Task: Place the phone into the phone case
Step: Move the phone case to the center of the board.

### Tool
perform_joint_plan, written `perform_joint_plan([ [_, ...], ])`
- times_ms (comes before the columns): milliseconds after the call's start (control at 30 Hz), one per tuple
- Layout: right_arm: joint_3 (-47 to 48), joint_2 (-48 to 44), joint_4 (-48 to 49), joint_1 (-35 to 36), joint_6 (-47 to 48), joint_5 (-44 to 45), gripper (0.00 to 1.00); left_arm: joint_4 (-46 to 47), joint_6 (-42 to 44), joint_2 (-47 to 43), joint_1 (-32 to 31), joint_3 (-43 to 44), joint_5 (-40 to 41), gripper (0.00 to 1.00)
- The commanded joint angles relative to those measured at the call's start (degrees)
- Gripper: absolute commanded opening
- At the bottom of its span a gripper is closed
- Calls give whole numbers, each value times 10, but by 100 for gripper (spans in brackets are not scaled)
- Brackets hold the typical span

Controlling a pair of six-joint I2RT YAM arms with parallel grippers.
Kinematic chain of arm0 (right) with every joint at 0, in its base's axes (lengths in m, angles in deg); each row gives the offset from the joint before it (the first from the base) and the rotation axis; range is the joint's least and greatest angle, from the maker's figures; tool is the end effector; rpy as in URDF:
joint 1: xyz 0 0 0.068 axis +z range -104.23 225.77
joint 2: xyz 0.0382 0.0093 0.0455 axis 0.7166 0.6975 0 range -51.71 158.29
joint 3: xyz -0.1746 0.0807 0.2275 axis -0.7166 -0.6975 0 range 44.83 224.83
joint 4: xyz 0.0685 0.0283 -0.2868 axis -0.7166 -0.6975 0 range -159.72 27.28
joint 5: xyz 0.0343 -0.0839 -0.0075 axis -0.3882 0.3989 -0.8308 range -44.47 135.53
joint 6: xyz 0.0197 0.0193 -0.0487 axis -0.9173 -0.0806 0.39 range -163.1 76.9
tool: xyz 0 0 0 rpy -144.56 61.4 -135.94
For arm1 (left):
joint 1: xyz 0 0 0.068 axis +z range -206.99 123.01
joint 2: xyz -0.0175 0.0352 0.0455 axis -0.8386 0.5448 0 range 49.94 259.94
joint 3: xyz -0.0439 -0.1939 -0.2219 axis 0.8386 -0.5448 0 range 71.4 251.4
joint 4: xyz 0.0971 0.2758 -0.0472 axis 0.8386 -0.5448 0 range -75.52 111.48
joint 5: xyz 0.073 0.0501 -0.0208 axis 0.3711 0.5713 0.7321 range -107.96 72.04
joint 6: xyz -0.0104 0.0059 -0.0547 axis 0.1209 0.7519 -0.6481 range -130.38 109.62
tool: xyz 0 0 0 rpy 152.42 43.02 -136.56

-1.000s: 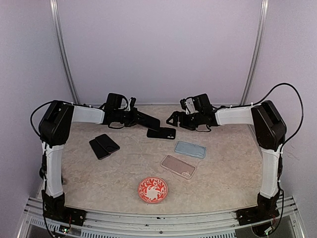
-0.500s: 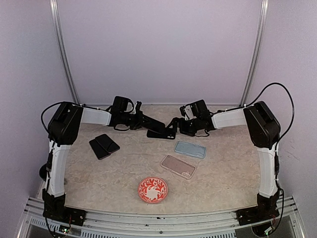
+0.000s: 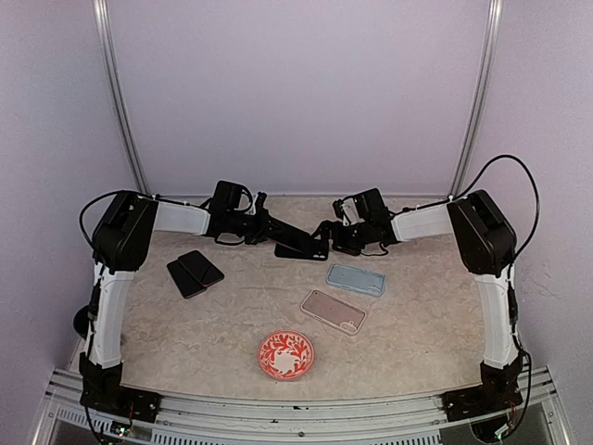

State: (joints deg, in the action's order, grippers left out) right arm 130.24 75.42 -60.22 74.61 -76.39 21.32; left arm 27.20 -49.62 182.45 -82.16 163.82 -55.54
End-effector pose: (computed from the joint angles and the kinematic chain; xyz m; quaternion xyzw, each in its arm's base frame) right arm 0.4565 0.2694 0.1328 -0.0555 0.8861 0.3786 0.2614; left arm 0.4935 -0.2580 0.1326 0.0466 0.8495 -0.4764 0.2219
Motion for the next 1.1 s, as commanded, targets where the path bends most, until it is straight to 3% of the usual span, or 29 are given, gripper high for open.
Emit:
perform_joint_plan([
  [0,13,15,19,3,4,-27,98,-10,-6,13,-5,18,-11,0],
  [500,16,26,47,53,8,-50,97,-23,-38,-40,-16,-60,1,0],
  [767,2,18,56,62,-18,-39,96,78,-123,-91,-19,-161,21,0],
  [900,-7,7,51,63,-16,-21,97,121,-144,-122,-20,-191,64,0],
  [1067,-9,-11,26,62,5,1,97,105,-142,-155,-26,-204,122,0],
])
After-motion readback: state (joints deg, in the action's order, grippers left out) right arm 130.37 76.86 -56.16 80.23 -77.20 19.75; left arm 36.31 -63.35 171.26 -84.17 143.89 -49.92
